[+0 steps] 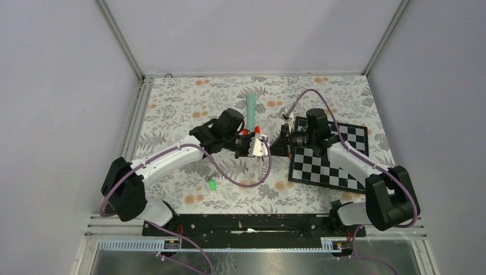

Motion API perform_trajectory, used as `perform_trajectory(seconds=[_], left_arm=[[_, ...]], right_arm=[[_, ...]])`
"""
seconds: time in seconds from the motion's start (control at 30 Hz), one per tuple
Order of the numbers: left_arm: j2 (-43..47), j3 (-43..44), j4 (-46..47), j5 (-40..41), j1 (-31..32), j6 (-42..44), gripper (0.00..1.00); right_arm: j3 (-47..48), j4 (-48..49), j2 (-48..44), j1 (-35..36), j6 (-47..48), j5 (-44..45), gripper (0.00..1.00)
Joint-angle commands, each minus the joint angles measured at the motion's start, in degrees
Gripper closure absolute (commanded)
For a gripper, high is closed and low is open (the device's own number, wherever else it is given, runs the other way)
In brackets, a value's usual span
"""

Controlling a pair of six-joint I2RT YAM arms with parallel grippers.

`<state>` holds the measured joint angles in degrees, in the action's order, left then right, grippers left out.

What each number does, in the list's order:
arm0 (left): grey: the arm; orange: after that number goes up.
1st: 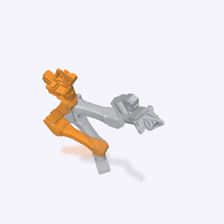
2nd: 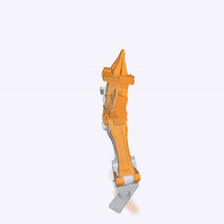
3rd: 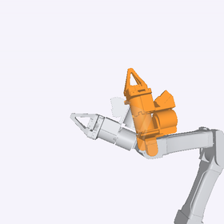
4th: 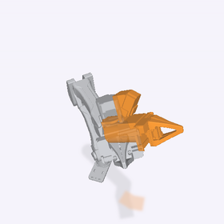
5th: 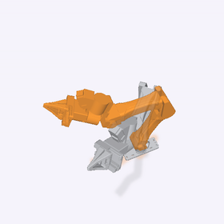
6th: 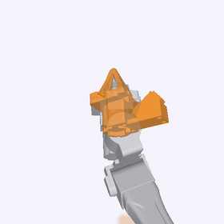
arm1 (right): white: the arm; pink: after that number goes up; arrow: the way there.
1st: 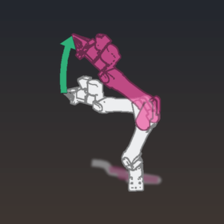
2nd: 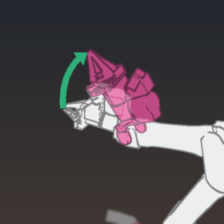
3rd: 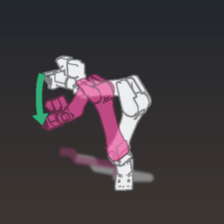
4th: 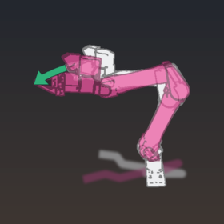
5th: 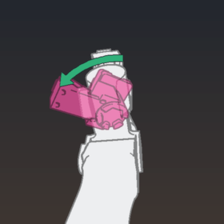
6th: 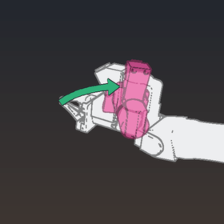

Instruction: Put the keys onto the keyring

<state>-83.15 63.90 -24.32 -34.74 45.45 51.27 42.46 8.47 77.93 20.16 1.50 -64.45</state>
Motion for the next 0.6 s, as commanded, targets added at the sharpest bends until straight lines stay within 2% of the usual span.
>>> perform_trajectory(seconds=[0.0, 0.57], left_arm=[[2.4, 0.19, 0.41, -2.69, 0.34, 1.08, 1.0], [1.16, 0.5, -0.38, -2.21, 1.38, 1.97, 1.0]], right_arm=[[0.46, 3.63, 0.73, -0.67, -1.89, 0.14, 1.0], [0.26, 8.11, 1.24, -0.92, -7.07, 1.79, 1.0]])
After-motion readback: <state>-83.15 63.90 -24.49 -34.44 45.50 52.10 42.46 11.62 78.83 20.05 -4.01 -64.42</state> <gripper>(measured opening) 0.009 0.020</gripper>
